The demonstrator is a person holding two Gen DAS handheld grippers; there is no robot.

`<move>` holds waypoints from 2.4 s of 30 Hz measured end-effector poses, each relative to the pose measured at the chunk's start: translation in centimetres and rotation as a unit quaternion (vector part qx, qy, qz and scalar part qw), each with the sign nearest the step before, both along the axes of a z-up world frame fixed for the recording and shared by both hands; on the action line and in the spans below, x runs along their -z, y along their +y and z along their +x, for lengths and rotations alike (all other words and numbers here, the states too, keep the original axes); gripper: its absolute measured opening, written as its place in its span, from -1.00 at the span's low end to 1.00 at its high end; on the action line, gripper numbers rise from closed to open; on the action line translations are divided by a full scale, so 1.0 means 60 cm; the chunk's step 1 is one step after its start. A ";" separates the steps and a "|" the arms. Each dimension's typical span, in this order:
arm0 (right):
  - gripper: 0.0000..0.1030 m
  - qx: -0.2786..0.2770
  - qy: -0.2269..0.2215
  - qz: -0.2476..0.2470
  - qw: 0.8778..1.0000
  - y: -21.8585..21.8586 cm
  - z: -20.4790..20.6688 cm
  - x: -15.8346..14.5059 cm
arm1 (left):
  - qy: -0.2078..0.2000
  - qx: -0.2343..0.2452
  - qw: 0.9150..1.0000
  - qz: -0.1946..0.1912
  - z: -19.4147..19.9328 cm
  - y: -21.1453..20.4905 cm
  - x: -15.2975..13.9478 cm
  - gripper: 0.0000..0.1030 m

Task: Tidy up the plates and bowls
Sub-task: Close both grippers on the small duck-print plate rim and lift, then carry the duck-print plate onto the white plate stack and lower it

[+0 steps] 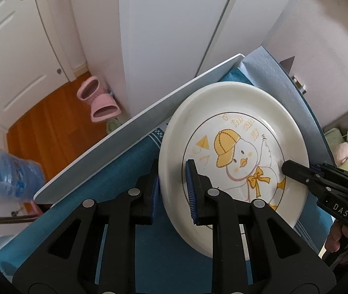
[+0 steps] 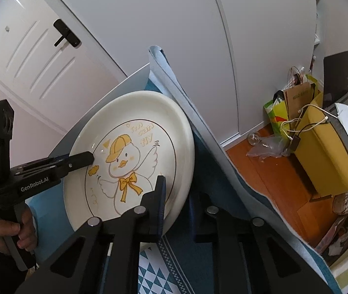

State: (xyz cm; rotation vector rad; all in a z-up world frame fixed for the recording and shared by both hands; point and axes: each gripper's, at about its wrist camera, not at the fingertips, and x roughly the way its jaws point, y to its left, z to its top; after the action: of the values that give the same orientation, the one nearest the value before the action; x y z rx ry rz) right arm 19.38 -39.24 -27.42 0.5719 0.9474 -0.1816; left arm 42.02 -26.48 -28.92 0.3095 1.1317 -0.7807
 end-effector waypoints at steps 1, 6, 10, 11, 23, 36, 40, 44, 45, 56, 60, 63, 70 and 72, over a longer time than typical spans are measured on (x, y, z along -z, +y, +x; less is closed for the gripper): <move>-0.71 -0.002 -0.001 -0.003 1.000 0.001 -0.001 -0.001 | -0.006 0.002 1.000 -0.001 -0.005 0.000 -0.006 -0.66; -0.71 -0.001 -0.014 -0.008 1.000 0.005 -0.013 -0.019 | -0.030 0.004 0.999 -0.011 -0.025 0.008 -0.039 -0.66; -0.71 -0.007 -0.023 -0.018 1.000 0.010 -0.028 -0.046 | -0.052 0.001 0.999 -0.017 -0.050 0.020 -0.076 -0.66; -0.71 -0.009 -0.026 -0.020 0.999 0.014 -0.032 -0.055 | -0.055 -0.003 0.998 -0.020 -0.057 0.026 -0.087 -0.66; -0.71 -0.064 -0.054 -0.042 0.996 0.096 -0.098 -0.177 | -0.071 -0.073 0.994 -0.043 -0.163 0.147 -0.198 -0.66; -0.71 -0.187 -0.074 -0.046 0.978 0.221 -0.161 -0.237 | -0.087 -0.206 0.974 -0.046 -0.325 0.329 -0.252 -0.66; -0.71 -0.248 -0.070 -0.042 0.965 0.264 -0.161 -0.226 | -0.077 -0.265 0.960 -0.039 -0.369 0.378 -0.230 -0.66; -0.71 -0.307 -0.061 -0.039 0.949 0.311 -0.159 -0.199 | -0.060 -0.322 0.945 -0.029 -0.404 0.437 -0.197 -0.66; -0.71 -0.319 -0.059 -0.039 0.945 0.318 -0.160 -0.192 | -0.055 -0.333 0.941 -0.028 -0.405 0.447 -0.190 -0.66; -0.71 -0.413 -0.024 -0.054 0.909 0.410 -0.159 -0.100 | -0.005 -0.409 0.912 -0.014 -0.437 0.526 -0.074 -0.66; -0.71 -0.421 -0.016 -0.066 0.904 0.420 -0.150 -0.084 | 0.002 -0.412 0.911 -0.009 -0.437 0.523 -0.048 -0.66; -0.71 -0.426 -0.019 -0.075 0.902 0.426 -0.145 -0.089 | -0.001 -0.407 0.913 0.007 -0.431 0.520 -0.034 -0.66; -0.71 -0.439 -0.019 -0.089 0.894 0.436 -0.135 -0.091 | -0.024 -0.399 0.915 0.050 -0.421 0.504 -0.036 -0.66; -0.71 -0.444 -0.020 -0.096 0.891 0.439 -0.135 -0.090 | -0.031 -0.396 0.916 0.062 -0.425 0.502 -0.035 -0.66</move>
State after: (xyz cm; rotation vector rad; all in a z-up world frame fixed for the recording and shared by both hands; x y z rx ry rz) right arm 11.28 -12.91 -22.00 -0.0792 1.0524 0.5545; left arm 16.52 3.66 -26.82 -0.0366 1.1195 0.0203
